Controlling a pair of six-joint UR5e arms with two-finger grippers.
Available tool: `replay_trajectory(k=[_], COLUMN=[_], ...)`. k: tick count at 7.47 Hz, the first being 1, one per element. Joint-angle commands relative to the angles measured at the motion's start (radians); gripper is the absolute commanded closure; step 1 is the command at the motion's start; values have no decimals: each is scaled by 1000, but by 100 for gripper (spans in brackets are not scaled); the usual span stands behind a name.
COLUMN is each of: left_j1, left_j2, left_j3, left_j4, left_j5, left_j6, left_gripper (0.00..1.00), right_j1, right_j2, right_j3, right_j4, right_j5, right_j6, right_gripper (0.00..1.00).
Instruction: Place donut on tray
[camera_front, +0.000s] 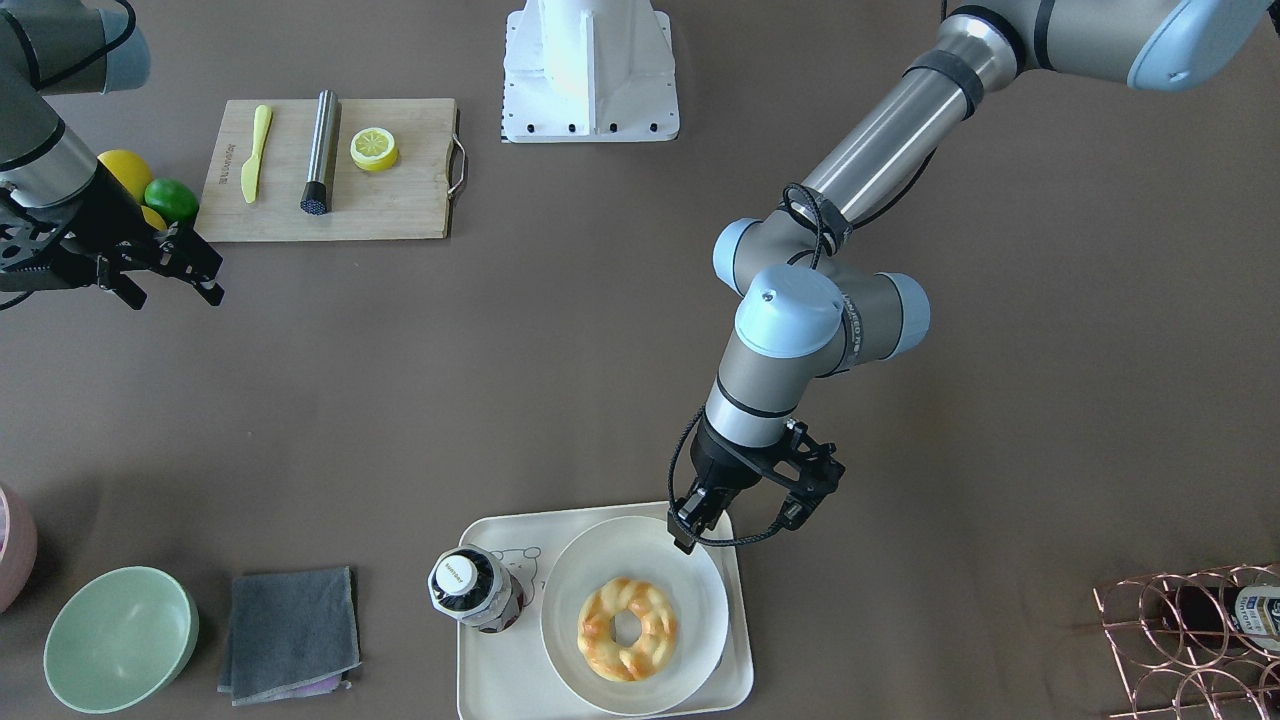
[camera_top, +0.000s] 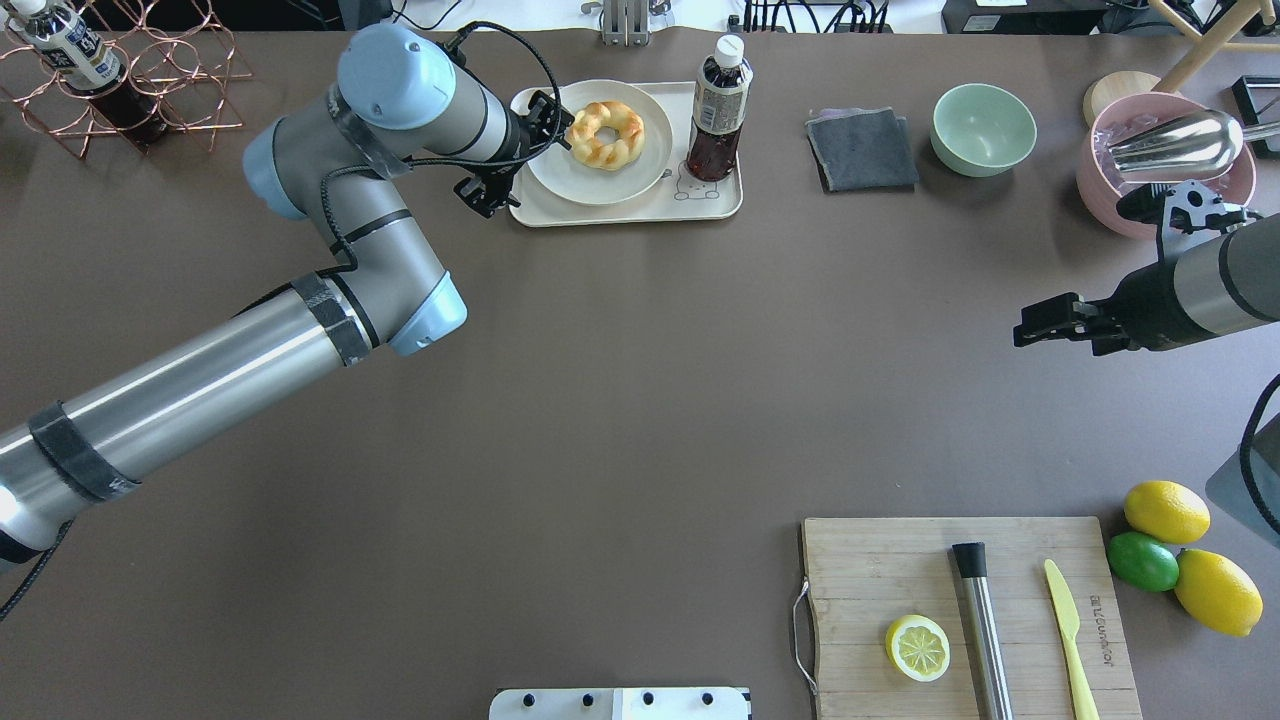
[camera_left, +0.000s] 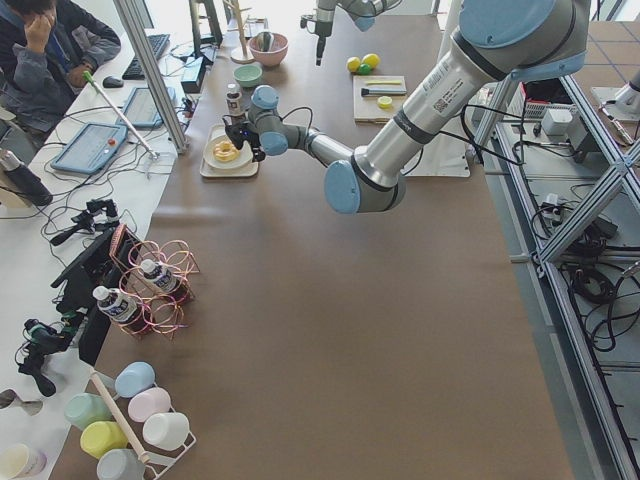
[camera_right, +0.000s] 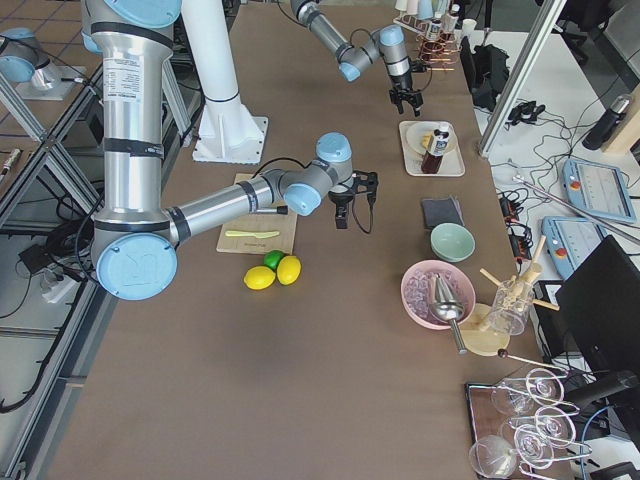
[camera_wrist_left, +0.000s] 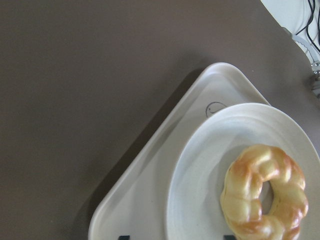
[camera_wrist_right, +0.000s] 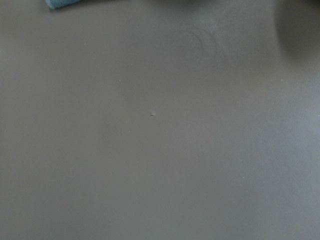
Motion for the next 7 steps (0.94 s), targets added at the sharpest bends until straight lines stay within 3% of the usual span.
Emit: replay_trajectory(k=[1, 4, 5, 7], left_j1=[-79, -184, -252, -464], left_j2=[113, 413, 561, 783], left_j3=[-327, -816, -912, -973], left_j4=[284, 686, 707, 705], left_j5=[-175, -233, -271, -398], left_j6=[155, 695, 966, 1441], left_gripper=[3, 3, 3, 3], right_j1=[125, 251, 289, 404], right_j2=[0, -4, -5, -14], right_j3=[-49, -135, -172, -262], right_j4=[-1, -15, -15, -16], right_j5=[111, 163, 173, 214], right_j6=[-143, -337, -414, -599], right_gripper=[0, 0, 0, 0])
